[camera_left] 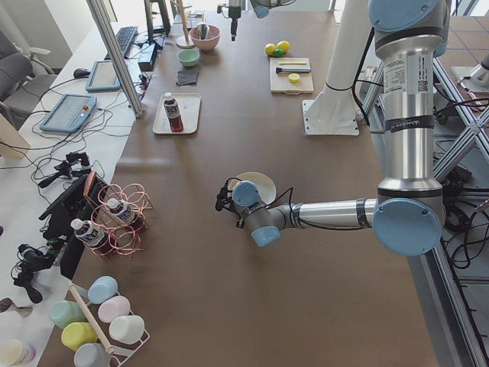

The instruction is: Place donut on tray

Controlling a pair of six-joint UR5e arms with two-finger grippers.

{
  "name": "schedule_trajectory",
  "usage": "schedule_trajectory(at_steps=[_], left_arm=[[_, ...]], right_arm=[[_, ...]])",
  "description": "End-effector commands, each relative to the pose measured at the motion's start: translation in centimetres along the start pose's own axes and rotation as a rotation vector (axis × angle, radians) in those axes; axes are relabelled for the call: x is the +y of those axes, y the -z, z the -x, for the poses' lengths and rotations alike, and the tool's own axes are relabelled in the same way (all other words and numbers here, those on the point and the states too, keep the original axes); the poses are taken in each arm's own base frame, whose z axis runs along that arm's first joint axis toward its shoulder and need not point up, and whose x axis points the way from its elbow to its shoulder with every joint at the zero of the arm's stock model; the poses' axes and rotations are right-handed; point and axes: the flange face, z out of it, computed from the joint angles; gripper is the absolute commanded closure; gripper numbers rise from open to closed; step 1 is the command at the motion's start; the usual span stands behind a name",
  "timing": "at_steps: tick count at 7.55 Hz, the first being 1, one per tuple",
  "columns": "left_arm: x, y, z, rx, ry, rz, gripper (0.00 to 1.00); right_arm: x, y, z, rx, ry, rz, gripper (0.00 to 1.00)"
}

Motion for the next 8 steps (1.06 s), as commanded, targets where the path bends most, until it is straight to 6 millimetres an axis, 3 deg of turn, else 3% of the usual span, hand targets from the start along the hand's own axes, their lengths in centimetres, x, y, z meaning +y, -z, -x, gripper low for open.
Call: schedule_trajectory(at_steps=[1,3,5,6,8], left_arm=[[-0.3,0.8,-1.7,0.048,0.004,-0.013,0.89],[-0.1,0.9,-2.1,0.071,0.011,0.002,1.0],[-0.6,1.0,-2.7,0.08,0.008,-0.002,1.0],[-2.0,1.1,-4.2,0.098,0.052,-0.017,1.0],[-7.9,0.8,-9.8,0.156,0.148,-0.052,1.0]], right_arm=[[0.1,0.2,0.3,-0.003,0.006,-0.004,0.0],[0.2,0.3,0.3,-0.003,0.006,-0.004,0.0],[0.4,0.5,1.7,-0.017,0.03,-0.005,0.0],[-0.1,1.0,3.5,-0.039,0.054,-0.012,0.0],[-0.4,-0.4,8.5,-0.069,0.062,0.006,0.0]])
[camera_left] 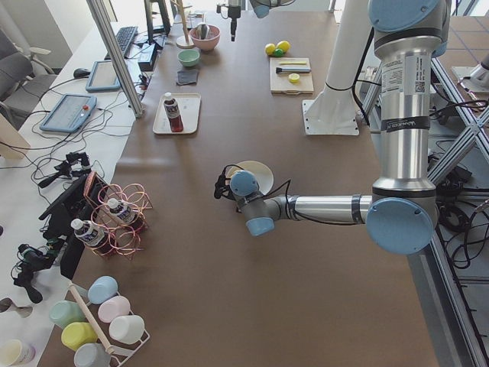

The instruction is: Place donut on tray

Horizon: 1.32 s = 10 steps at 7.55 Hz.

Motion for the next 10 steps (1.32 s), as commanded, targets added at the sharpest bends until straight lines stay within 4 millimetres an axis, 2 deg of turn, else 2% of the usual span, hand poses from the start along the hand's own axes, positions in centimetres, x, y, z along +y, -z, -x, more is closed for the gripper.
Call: schedule_trajectory(at_steps=[1,2,3,4,5,6,7,9,10], left_arm=[[-7.4,-1.2,-8.9,0.072,0.127,-0.04,1.0],[-9.5,-1.5,-12.9,0.093,0.164,-0.04,1.0],[-9.5,-2.6,-17.1,0.105,0.188,-0.011,1.0],[-9.5,-3.1,-22.7,0.099,0.208,-0.02,1.0],[-9.0,-4.6,-28.6,0.059,0.218,-0.022,1.0],[-7.6,-6.3,-33.5,0.025,0.205,-0.031,1.0],[-5.4,-9.0,-37.8,0.006,0.203,-0.034,1.0],[-3.1,-12.0,-45.2,-0.016,0.216,-0.046,1.0],[-1.4,-13.4,-49.6,-0.032,0.218,-0.062,1.0]], right_arm=[[-0.2,-1.3,4.5,-0.035,0.012,0.019,0.0],[-0.1,-1.4,4.5,-0.032,0.0,0.018,0.0],[0.2,-1.8,4.9,-0.033,-0.014,0.027,0.0],[0.5,-1.7,5.5,-0.038,-0.014,0.027,0.0],[0.7,-1.5,5.8,-0.042,-0.014,0.024,0.0],[0.9,-1.8,6.4,-0.045,-0.009,0.029,0.0],[0.8,-2.2,8.0,-0.053,-0.02,0.031,0.0],[1.6,-2.4,9.4,-0.06,-0.005,0.033,0.0],[2.1,-2.4,11.0,-0.076,-0.031,0.04,0.02]])
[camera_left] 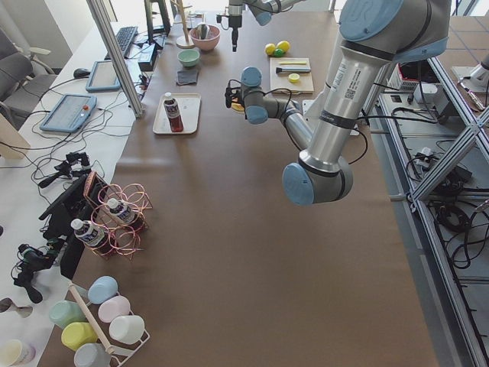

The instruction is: Place donut on tray

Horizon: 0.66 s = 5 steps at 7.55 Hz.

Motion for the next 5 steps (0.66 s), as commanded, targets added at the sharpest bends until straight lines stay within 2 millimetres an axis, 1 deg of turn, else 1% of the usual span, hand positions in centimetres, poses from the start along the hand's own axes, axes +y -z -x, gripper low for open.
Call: schedule_trajectory(at_steps=[1,2,4,5], left_arm=[[5.5,-2.5,-9.3,-0.037,0.03,-0.023,1.0],[5.4,-2.6,-10.2,-0.05,0.044,-0.033,1.0],[4.6,-3.6,-11.3,-0.061,0.06,-0.073,1.0],[4.2,-4.4,-12.1,-0.069,0.065,-0.085,1.0]], right_arm=[[0.8,-0.3,3.9,-0.038,-0.022,0.013,0.02],[1.9,-1.0,5.5,-0.051,-0.06,0.033,0.03],[3.6,-1.1,7.3,-0.071,-0.062,0.052,0.07],[4.6,-1.5,8.2,-0.078,-0.07,0.069,0.12]])
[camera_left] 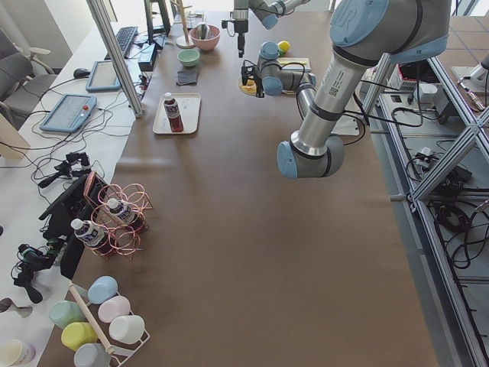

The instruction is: Place donut on tray

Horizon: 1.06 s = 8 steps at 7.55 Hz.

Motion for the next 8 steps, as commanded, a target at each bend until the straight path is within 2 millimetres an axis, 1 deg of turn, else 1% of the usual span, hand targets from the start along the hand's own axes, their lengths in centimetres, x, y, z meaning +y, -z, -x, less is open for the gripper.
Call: schedule_trajectory(at_steps=[1,2,4,5,6,8], left_arm=[[-0.6,-1.1,-2.1,-0.008,0.024,-0.028,1.0],[-0.8,-0.7,-3.1,0.005,0.042,-0.053,1.0],[-1.2,-1.7,-5.1,0.001,0.059,-0.056,1.0],[-1.4,-1.8,-5.4,0.0,0.067,-0.059,1.0],[-1.5,-1.8,-5.4,0.0,0.066,-0.06,1.0],[-1.6,-1.7,-5.4,0.001,0.067,-0.06,1.0]], right_arm=[[3.0,-1.8,2.4,-0.006,-0.03,0.027,0.24],[3.5,-2.7,2.4,0.006,-0.027,0.025,0.32],[3.8,-3.0,2.2,0.011,-0.028,0.032,0.35],[3.9,-3.1,2.3,0.012,-0.027,0.034,0.36],[4.0,-3.2,2.3,0.014,-0.028,0.037,0.4],[4.2,-3.4,0.9,0.033,-0.043,0.042,0.43]])
